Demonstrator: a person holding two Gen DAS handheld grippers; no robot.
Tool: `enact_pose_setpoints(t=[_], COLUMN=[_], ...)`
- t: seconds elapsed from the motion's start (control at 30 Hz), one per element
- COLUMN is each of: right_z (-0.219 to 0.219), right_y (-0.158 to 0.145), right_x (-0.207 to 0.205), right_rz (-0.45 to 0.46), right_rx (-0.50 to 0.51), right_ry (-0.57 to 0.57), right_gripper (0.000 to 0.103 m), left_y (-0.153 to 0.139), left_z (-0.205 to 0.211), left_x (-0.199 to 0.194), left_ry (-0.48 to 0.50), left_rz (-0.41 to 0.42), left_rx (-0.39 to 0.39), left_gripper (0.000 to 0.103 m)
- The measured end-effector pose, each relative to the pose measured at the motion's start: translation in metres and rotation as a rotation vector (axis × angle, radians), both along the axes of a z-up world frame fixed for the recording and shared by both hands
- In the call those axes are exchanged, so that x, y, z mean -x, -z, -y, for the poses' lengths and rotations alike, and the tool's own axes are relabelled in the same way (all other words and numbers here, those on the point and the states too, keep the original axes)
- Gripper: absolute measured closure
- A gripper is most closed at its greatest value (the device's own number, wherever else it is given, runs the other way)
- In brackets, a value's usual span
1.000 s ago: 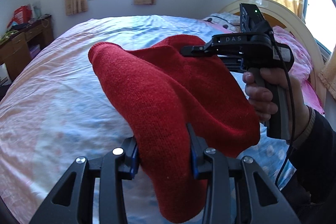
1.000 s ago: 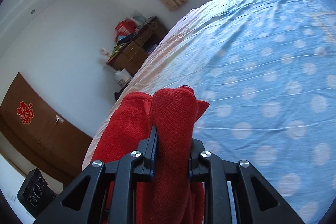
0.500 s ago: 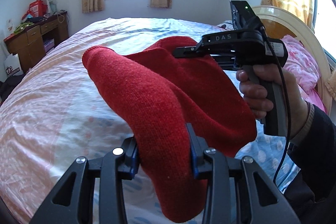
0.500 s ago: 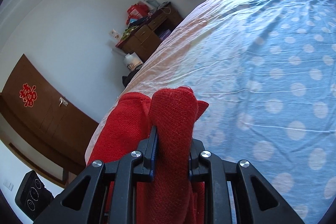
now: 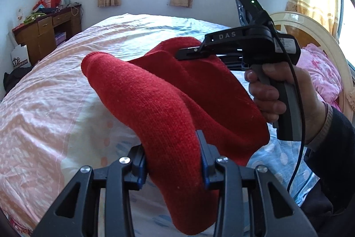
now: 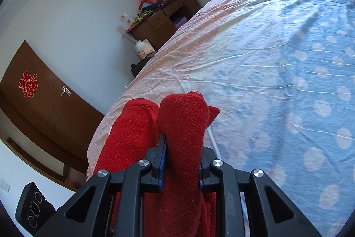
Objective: Fold small clothes
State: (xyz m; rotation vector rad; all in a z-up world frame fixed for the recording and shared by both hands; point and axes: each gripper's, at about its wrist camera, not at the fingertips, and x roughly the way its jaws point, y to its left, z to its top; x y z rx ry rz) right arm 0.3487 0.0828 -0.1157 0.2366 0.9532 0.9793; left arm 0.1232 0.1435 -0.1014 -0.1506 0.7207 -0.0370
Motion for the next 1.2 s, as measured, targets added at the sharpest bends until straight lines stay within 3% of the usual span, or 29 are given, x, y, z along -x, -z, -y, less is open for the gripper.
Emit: enact_pose_setpoints(t=[0.33, 0.6, 1.2], right_z=[-0.028, -0.045, -0.052], right_y=[0.008, 0.022, 0.044], right_x=[0.003, 0.003, -0.001], right_rz=[-0.005, -0.011, -0.020], right_rx=[0.051, 0.085, 0.143], right_ry=[-0.050, -0.062, -0.039], right_gripper=[0.082, 0.082, 0.082], left_y=[0.007, 0.024, 0.036], left_z=[0.003, -0.007, -0.006], left_x=[0.009, 0.013, 0.024], left_ry=[-0.014, -0.041, -0.045], left_rz=[-0.008, -0.052, -0.045], left_rx=[-0.044, -0.019, -0.009], left_gripper=[0.064, 0.064, 0.063])
